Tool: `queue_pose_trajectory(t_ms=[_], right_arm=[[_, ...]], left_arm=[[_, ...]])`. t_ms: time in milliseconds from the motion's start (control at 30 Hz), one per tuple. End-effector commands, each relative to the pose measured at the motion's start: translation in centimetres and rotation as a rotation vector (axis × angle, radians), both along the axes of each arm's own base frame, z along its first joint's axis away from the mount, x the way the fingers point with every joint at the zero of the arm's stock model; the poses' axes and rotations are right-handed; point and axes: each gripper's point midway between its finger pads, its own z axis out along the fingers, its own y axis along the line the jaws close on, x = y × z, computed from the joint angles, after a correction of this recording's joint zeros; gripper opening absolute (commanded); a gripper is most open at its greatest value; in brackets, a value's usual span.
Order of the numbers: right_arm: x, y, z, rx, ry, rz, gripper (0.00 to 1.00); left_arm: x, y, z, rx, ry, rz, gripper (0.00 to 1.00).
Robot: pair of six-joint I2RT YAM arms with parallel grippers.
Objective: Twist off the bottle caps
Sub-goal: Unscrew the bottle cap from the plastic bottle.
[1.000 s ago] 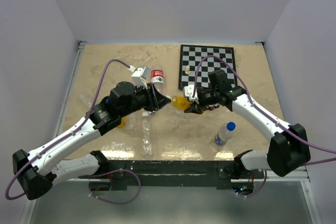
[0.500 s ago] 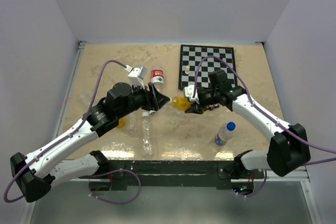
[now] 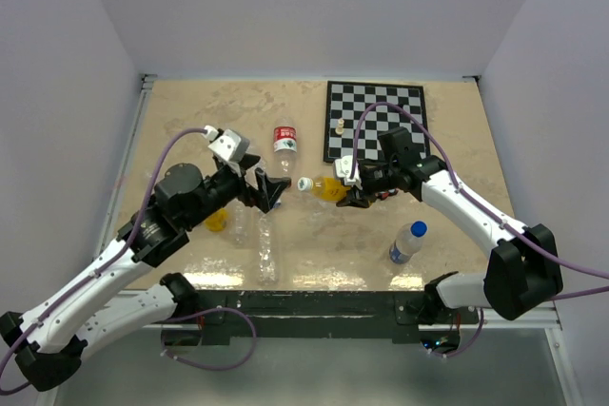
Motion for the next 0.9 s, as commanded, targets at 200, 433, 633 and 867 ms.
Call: queue_pose_trajectory(t_ms=[200, 433, 633, 867], right_arm=[[-0.1, 0.4, 1.0, 0.029, -0.020, 0.027, 0.00], [-0.2, 0.4, 1.0, 0.030, -0.018, 0.029, 0.00], [-0.2, 0.4, 1.0, 0.028, -0.019, 0.032, 0.00], [-0.3, 0.4, 1.0, 0.028, -0.020, 0.035, 0.00]], left_arm=[[-1.5, 0.3, -0.4, 0.243, -0.282, -0.175, 1.00], [-1.7, -0.2, -1.3, 0.286, -0.349, -0.230, 1.00], [-1.5, -0.6, -1.9, 0.306, -0.372, -0.251, 1.00], [-1.6, -1.1, -2.8, 0.323, -0.379, -0.284, 1.00]])
